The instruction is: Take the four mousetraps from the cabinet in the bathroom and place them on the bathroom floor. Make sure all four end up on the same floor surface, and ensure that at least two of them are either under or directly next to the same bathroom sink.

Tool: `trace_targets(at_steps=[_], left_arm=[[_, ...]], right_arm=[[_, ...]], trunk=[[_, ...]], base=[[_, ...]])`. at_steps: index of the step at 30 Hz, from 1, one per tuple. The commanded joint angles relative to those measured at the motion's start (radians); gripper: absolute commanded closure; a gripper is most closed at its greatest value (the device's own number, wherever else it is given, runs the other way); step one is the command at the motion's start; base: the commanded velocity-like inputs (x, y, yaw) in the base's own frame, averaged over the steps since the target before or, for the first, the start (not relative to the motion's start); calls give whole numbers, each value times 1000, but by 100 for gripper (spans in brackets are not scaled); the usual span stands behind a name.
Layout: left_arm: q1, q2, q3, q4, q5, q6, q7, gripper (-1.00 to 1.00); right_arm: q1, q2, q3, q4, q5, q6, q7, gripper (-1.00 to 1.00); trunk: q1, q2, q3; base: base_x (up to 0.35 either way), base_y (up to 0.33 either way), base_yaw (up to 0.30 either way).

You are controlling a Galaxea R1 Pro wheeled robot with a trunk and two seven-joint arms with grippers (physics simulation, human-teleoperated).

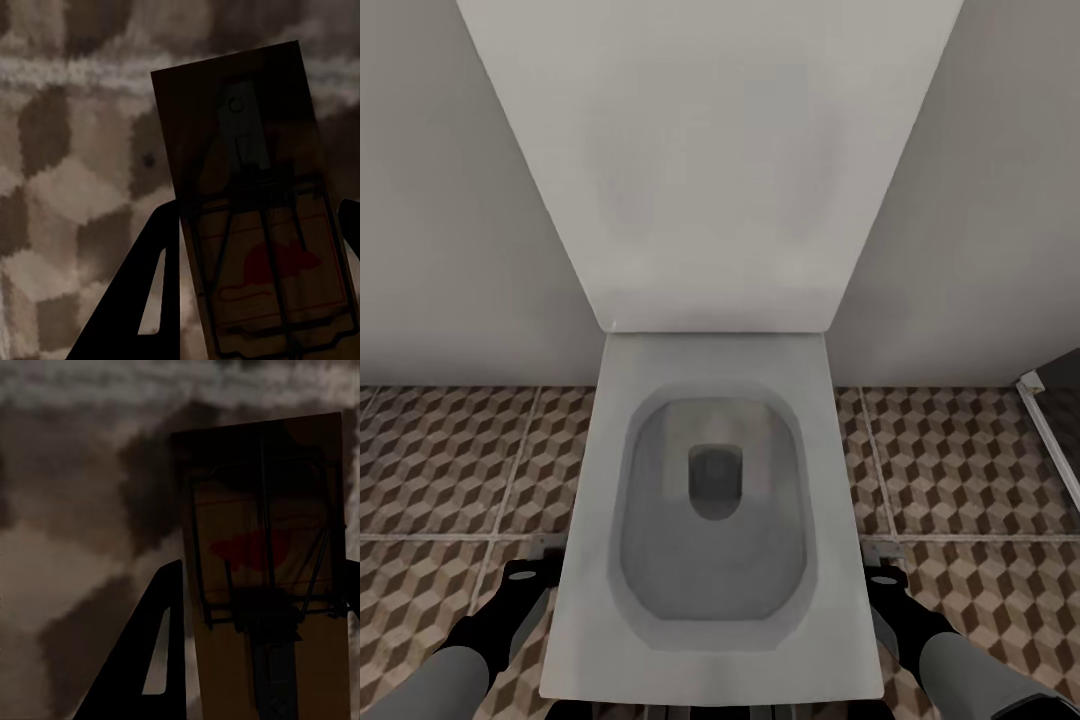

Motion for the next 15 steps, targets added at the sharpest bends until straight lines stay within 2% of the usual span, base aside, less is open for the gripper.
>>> trace_targets(at_steps=[1,15], left_arm=[[0,0,-3,-2,3,6,6,100],[0,0,-3,1,3,6,6,100]], right_arm=[[0,-1,8,-3,-6,7,-3,100],[0,0,6,-2,-7,8,4,100]], trunk=[[0,0,-1],[0,0,-1]], base=[[1,0,0],[0,0,0]])
